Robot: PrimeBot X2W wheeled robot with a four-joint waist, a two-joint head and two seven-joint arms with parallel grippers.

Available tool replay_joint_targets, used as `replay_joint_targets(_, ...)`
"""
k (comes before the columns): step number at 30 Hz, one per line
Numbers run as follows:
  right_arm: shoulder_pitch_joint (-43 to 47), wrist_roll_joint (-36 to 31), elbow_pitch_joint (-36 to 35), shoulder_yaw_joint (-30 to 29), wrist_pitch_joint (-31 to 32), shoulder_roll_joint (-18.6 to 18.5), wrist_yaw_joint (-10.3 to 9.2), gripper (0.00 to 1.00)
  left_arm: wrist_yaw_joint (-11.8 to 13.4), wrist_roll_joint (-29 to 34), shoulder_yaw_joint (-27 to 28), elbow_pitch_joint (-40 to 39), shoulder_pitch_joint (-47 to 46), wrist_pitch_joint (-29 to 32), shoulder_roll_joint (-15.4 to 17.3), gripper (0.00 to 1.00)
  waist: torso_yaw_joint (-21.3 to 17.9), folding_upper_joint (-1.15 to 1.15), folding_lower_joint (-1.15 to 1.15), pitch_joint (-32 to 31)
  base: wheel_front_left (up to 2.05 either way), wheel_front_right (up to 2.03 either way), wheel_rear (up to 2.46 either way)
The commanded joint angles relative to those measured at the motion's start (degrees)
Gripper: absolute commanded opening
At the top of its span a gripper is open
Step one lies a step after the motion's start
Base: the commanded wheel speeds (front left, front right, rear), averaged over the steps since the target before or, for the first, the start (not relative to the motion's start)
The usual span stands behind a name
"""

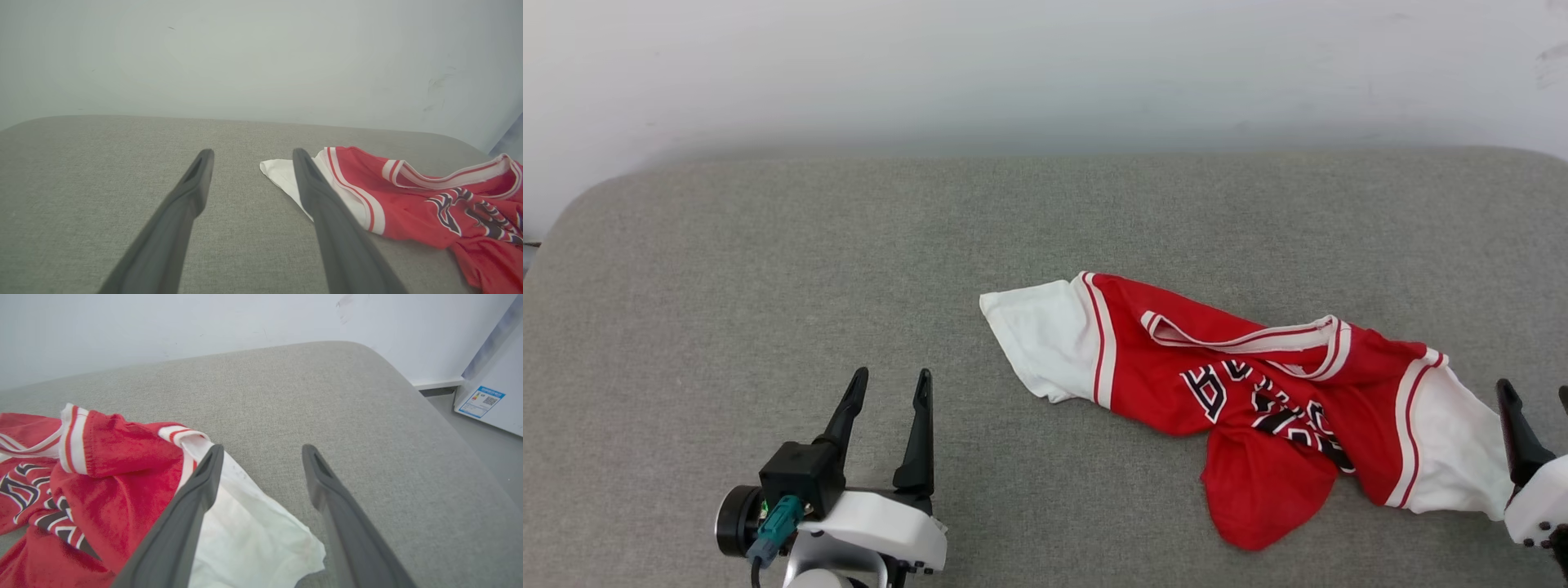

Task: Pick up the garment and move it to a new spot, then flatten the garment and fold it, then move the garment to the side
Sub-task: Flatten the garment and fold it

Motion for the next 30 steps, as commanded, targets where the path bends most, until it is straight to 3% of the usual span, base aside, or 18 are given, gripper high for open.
replay_joint_targets(1,1.1,-1.4,-0.9,0.0,-1.7,0.7,-0.04,1.00,0.1,-0.3,0.2,0.1,0.8,-0.1,0.0,1.00,-0.2,0.00,0.00,-0.9,0.00,0.00,0.00)
replay_joint_targets(5,3.5,-5.4,-4.9,-0.3,-8.0,3.3,-0.04,1.00,0.3,-0.8,0.7,0.6,1.9,-0.1,0.6,1.00,-0.6,0.00,0.00,-2.7,0.00,0.00,0.00)
replay_joint_targets(10,7.5,-8.4,-10.6,0.9,-10.4,7.0,-0.04,1.00,0.8,-1.3,1.1,0.8,3.5,0.5,1.3,1.00,-1.0,0.00,0.00,-4.8,0.00,0.00,0.00)
replay_joint_targets(22,15.8,-10.5,-24.3,8.2,-7.3,12.9,-0.04,1.00,2.1,-1.4,1.5,-0.4,5.7,2.7,3.2,1.00,-2.7,0.00,0.00,-6.6,0.00,0.00,0.00)
replay_joint_targets(30,17.8,-9.7,-27.4,8.9,-5.0,14.1,-0.04,1.00,2.5,-0.5,0.5,-0.9,3.0,6.0,4.1,1.00,-3.2,0.00,0.00,-6.1,0.00,0.00,0.00)
